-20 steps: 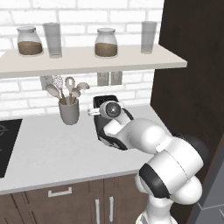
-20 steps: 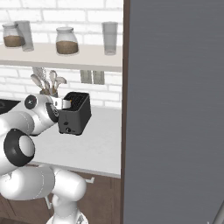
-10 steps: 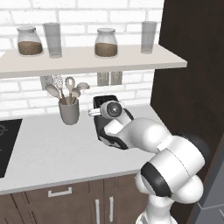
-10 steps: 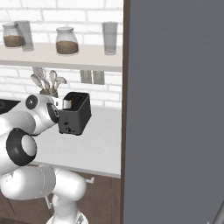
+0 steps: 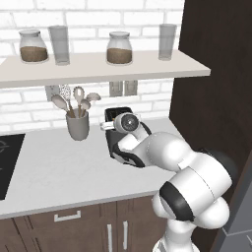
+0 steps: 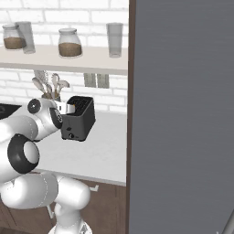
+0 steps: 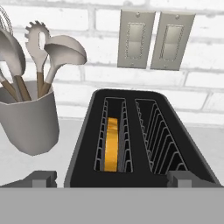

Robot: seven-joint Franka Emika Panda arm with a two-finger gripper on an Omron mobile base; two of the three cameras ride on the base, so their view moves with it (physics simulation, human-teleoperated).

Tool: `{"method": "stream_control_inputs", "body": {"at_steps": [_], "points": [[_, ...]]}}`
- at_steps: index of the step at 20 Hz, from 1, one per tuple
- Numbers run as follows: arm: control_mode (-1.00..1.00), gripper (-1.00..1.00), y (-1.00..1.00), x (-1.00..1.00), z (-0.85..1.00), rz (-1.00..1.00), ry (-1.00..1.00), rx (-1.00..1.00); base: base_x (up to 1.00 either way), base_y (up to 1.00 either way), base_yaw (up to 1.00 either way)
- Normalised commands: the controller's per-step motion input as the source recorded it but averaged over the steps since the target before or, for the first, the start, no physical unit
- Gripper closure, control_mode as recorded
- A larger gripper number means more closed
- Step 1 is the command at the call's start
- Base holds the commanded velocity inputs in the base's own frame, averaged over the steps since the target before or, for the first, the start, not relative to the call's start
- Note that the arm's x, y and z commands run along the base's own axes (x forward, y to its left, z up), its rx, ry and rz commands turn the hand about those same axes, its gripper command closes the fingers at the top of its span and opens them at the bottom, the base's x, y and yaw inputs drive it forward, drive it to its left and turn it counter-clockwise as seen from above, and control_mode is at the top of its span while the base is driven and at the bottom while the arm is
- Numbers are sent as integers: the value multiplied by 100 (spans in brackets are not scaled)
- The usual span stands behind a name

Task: Start the toaster. Once the lever pops up, take the bread to the plate on the dining counter.

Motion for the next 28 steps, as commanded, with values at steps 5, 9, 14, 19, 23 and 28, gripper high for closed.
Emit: {"method": "stream_control_inputs", "body": {"at_steps": [5,9,14,19,23,28], "points": [[-100,-100,0,0,0,0,0,0,0,0,0],[-100,-100,0,0,0,0,0,0,0,0,0],[-100,-100,0,0,0,0,0,0,0,0,0],[-100,-100,0,0,0,0,0,0,0,0,0],[-100,-100,0,0,0,0,0,0,0,0,0],[-100,-100,0,0,0,0,0,0,0,0,0]]}}
